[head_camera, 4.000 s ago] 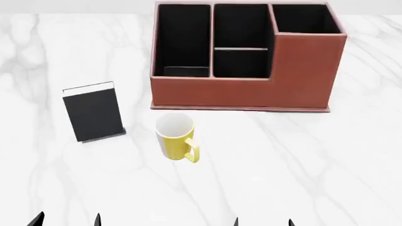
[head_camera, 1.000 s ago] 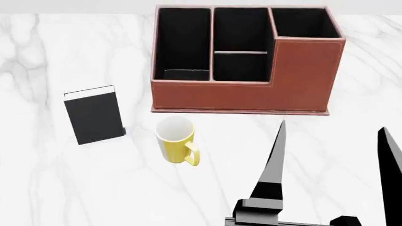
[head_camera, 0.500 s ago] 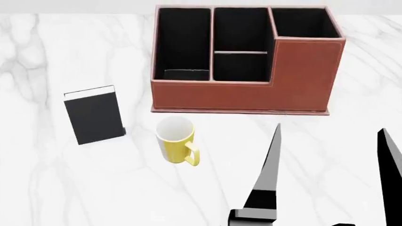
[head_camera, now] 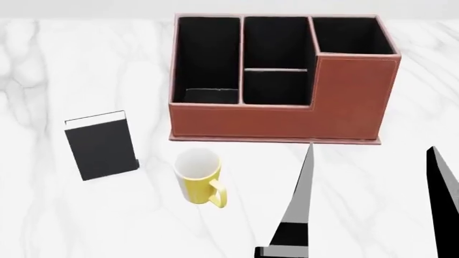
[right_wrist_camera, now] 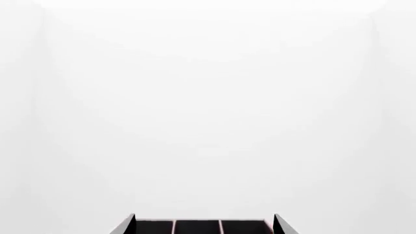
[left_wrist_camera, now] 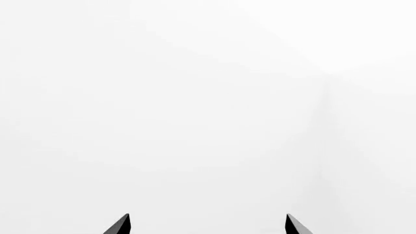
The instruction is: Pick up the yellow and white mug and place it to the right of the caddy.
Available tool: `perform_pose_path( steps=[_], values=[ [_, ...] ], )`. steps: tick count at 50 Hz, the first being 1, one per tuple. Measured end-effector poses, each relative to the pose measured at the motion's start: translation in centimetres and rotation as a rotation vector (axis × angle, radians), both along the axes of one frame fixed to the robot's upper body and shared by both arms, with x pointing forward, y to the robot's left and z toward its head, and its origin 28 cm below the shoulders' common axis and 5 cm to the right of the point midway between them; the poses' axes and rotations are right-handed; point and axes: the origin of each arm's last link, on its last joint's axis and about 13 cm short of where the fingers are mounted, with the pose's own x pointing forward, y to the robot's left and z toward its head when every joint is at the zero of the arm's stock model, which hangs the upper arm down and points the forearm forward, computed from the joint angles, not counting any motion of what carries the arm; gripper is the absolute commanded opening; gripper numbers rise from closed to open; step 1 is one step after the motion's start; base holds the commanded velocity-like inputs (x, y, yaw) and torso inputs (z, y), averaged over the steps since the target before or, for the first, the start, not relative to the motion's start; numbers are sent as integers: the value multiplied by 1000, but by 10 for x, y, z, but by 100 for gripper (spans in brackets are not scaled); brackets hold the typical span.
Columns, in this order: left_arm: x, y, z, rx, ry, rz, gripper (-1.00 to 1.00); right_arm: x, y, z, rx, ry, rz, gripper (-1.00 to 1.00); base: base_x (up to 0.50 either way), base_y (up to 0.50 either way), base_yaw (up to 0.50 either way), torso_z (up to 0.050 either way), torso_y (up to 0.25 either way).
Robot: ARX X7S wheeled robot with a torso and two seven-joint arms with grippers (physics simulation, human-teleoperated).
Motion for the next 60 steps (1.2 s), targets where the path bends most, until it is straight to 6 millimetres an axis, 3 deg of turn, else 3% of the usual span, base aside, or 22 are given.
perform_pose_path(
  steps=[18, 60],
  values=[
    [5, -1, 0, 11, 11, -26, 100, -1, 0, 1, 21, 2, 20, 100, 368, -344, 0, 0, 0],
    [9, -2, 0, 18, 18, -45, 100, 0, -1, 0, 50, 9, 31, 100, 0, -59, 0, 0, 0]
  ],
)
